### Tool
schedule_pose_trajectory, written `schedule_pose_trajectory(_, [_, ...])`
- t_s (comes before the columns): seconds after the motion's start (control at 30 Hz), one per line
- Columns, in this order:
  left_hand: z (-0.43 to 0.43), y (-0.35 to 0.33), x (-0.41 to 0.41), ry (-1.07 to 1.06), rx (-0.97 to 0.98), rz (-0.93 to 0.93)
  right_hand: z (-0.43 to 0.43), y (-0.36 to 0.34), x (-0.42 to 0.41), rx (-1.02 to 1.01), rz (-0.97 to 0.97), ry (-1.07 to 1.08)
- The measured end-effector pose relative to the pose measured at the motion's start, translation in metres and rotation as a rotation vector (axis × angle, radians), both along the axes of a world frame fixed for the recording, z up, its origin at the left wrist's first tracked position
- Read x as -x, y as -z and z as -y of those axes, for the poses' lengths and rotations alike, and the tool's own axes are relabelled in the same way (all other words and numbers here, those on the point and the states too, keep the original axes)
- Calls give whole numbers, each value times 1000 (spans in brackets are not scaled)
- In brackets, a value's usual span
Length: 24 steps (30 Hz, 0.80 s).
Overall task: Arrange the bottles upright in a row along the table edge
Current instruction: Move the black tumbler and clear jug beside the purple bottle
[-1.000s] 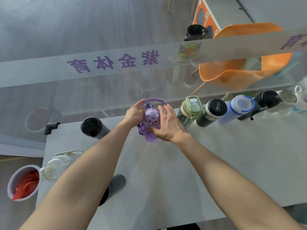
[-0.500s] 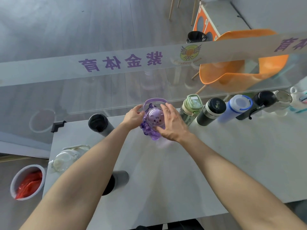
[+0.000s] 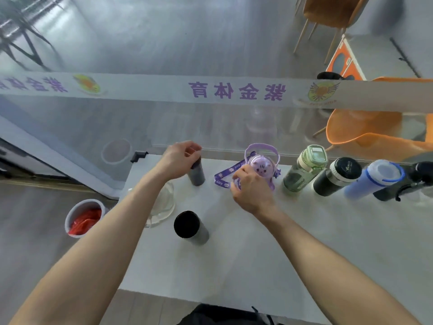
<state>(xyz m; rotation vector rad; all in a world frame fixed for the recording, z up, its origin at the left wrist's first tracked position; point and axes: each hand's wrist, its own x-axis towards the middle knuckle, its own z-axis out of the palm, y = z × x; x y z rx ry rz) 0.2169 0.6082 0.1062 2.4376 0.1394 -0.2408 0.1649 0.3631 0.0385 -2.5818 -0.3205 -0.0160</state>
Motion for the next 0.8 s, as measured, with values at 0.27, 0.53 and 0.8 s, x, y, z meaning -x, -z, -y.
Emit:
schedule_pose_trajectory(0.27, [-101,14,63,-59,-247,-79,-63,2,-10,-19,-171,-72])
schedule_pose_trajectory(0.53, [-147,65,73,229,-436,-252,-119,3,-61,-27,-217,43])
schedule_pose_trajectory(0.8, [-170,78,57,280,-335,-149,-162,15,-79,13,-304,112])
